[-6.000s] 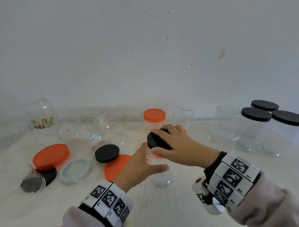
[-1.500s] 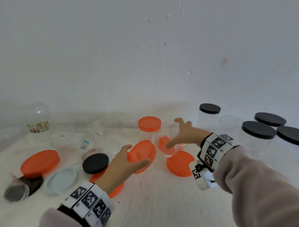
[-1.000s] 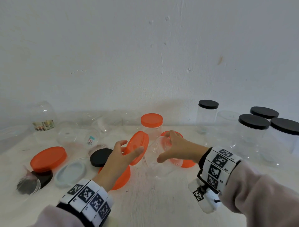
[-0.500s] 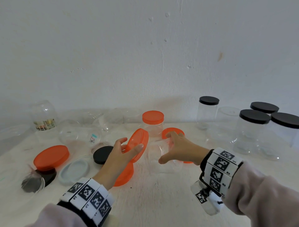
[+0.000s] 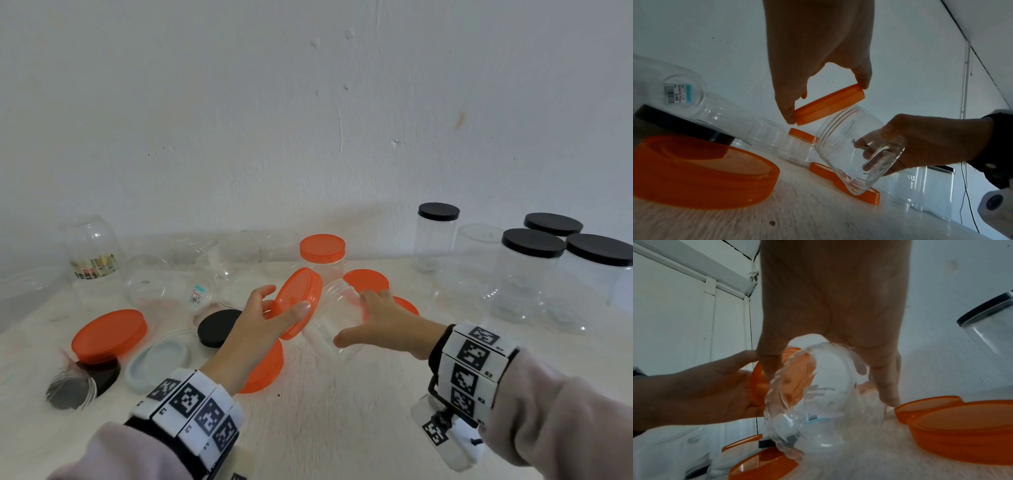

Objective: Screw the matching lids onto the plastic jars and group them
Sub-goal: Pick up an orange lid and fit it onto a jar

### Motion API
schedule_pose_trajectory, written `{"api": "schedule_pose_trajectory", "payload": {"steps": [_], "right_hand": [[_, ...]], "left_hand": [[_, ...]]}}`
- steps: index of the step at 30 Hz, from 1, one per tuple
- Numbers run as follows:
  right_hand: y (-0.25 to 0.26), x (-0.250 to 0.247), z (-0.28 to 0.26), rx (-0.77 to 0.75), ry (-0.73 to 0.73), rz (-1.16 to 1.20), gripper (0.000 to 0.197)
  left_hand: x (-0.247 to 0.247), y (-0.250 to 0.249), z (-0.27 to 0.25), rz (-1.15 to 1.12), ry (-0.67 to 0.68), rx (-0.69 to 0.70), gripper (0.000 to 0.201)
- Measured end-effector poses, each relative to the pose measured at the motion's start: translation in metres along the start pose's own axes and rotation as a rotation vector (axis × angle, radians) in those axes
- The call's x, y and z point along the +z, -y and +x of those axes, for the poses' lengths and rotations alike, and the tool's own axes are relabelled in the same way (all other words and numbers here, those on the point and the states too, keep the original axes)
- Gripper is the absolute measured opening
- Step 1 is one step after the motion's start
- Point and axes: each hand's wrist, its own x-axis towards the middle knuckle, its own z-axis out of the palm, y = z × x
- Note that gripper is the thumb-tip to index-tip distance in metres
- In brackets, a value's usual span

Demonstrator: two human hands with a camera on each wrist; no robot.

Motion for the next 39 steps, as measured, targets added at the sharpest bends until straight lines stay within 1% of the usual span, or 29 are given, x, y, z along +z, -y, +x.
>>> {"api": "schedule_pose_trajectory", "payload": {"steps": [5,10,12,13,15,17,19,22,24,29,35,39], "right_hand": [[-0.004,0.003,-0.005,-0.046,0.033,-0.033,0.107],[-0.012,0.006,-0.01,-0.054,0.113,-0.002,0.106],[-0.014,0.006,-0.01,-0.038,0.125,0.038,0.103],[-0.014,0.006,-0.01,-0.033,0.134,0.06,0.103],[-0.017,0.007,-0.01,-0.029,0.163,0.082,0.108],[-0.02,0.009,-0.01,-0.033,0.191,0.085,0.115],[-0.024,0.012,-0.01,-0.031,0.204,0.083,0.116],[-0.027,0.013,-0.01,-0.028,0.223,0.103,0.108],[-0.028,0.012,-0.01,-0.029,0.229,0.106,0.108],[-0.031,0.011,-0.009,-0.034,0.242,0.085,0.111],[-0.032,0.01,-0.008,-0.009,0.241,0.026,0.115],[-0.03,0.003,-0.009,0.006,0.253,0.019,0.114]], "left_hand": [[0.003,-0.008,-0.005,0.07,0.049,0.03,0.107],[0.009,-0.018,-0.011,0.149,0.091,0.106,0.098],[0.012,-0.02,-0.012,0.181,0.105,0.127,0.087],[0.014,-0.02,-0.011,0.199,0.111,0.13,0.075],[0.016,-0.02,-0.01,0.226,0.118,0.123,0.054],[0.018,-0.02,-0.01,0.239,0.123,0.124,0.045],[0.02,-0.019,-0.009,0.261,0.143,0.123,0.052],[0.023,-0.018,-0.009,0.359,0.185,0.123,0.082],[0.025,-0.017,-0.009,0.423,0.199,0.135,0.092],[0.029,-0.019,-0.008,0.479,0.24,0.151,0.1],[0.036,-0.014,-0.007,0.579,0.263,0.229,0.106],[0.035,-0.01,-0.005,0.568,0.269,0.22,0.114]]}}
